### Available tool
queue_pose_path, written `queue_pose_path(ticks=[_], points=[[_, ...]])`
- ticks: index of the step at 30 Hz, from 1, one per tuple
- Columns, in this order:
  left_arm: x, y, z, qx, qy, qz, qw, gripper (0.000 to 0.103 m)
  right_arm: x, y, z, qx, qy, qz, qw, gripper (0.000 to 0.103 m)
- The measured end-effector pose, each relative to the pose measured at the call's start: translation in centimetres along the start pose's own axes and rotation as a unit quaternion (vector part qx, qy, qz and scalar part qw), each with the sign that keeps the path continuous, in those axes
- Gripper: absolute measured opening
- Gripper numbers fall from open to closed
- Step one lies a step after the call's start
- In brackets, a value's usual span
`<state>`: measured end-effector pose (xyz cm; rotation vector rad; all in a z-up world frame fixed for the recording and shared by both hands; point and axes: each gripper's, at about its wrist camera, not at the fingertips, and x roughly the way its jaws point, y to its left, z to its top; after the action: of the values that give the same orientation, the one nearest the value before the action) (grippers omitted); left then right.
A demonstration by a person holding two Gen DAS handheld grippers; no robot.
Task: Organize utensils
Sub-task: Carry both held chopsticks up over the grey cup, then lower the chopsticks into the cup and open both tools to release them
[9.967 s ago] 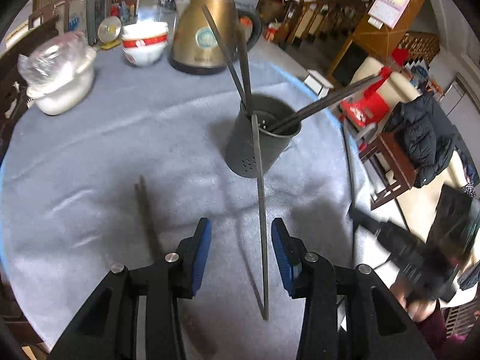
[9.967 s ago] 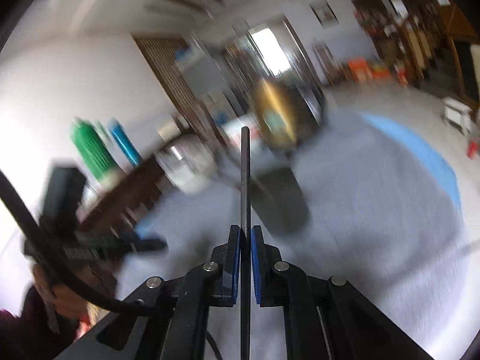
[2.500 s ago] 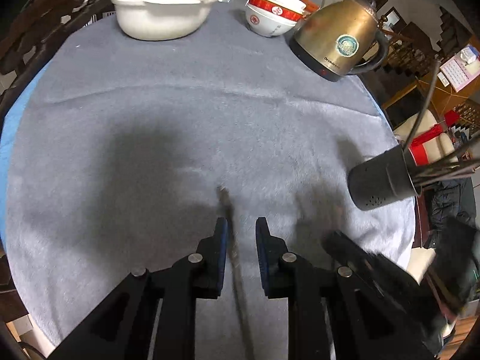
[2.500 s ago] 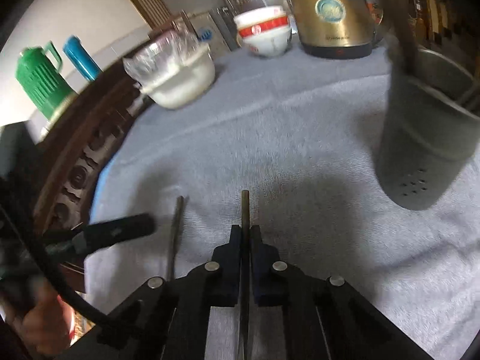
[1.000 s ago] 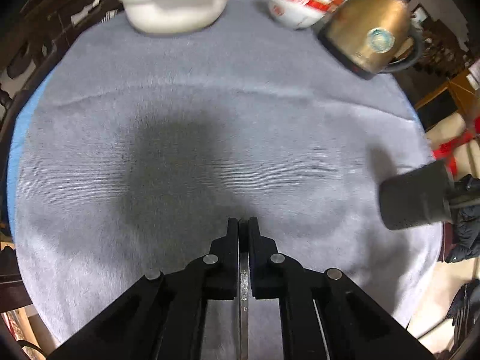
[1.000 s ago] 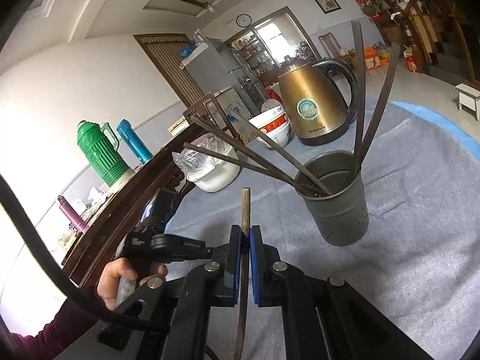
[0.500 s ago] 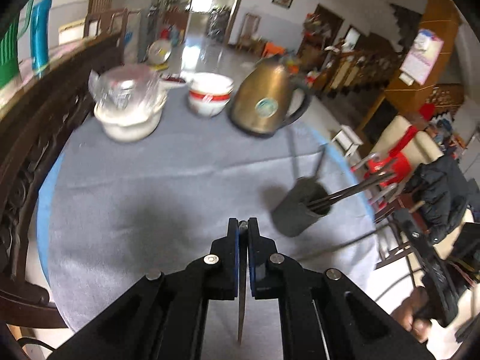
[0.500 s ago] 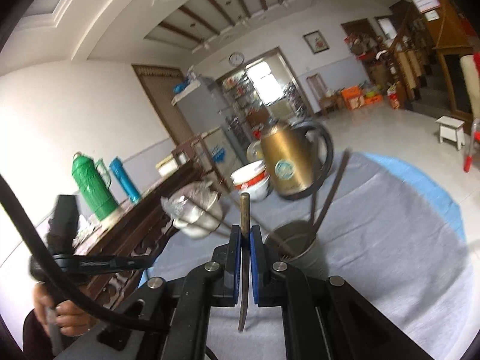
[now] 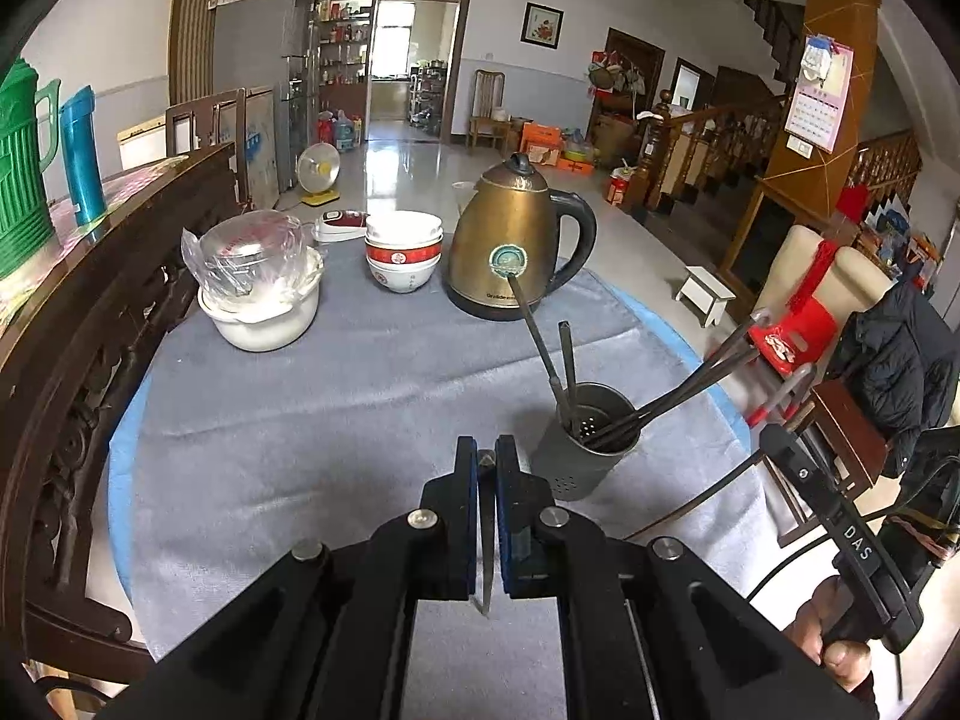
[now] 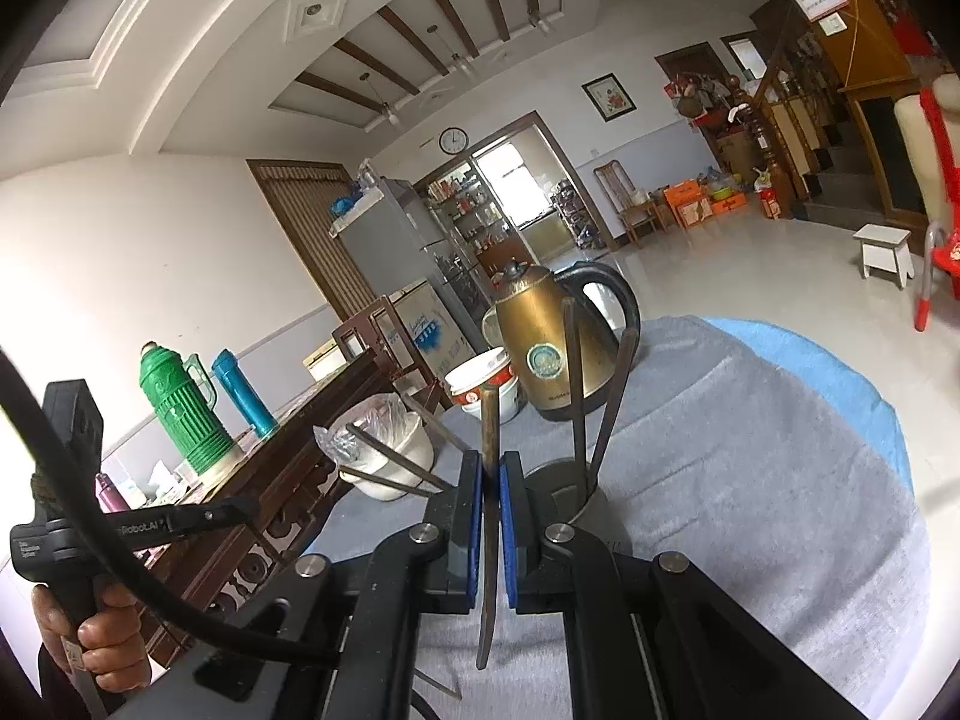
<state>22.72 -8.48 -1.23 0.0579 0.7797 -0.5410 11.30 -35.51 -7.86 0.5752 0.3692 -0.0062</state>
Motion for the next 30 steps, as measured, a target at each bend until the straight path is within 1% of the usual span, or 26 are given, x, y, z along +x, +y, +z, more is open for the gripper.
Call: queue_pose_path(ticks=[5,16,30], points=[[0.2,-0.1,-0.3,0.006,-0.007,0.015,0.9998,0.006,0.3,0.0,-0.4,0.002,0.008,0.001,1.0,0.006],[0.0,0.5,-0.5,-0.002,-0.006,0.017,0.9998,0.006,0.1,0.4,-0.9,-0.003,0.011,0.005,1.0,0.006],[-1.1,-0.3,-0.2,0.005,-0.017,0.024,0.9995,0.006,-0.2,0.3,-0.7,0.0,0.01,0.01,1.0,0.006]])
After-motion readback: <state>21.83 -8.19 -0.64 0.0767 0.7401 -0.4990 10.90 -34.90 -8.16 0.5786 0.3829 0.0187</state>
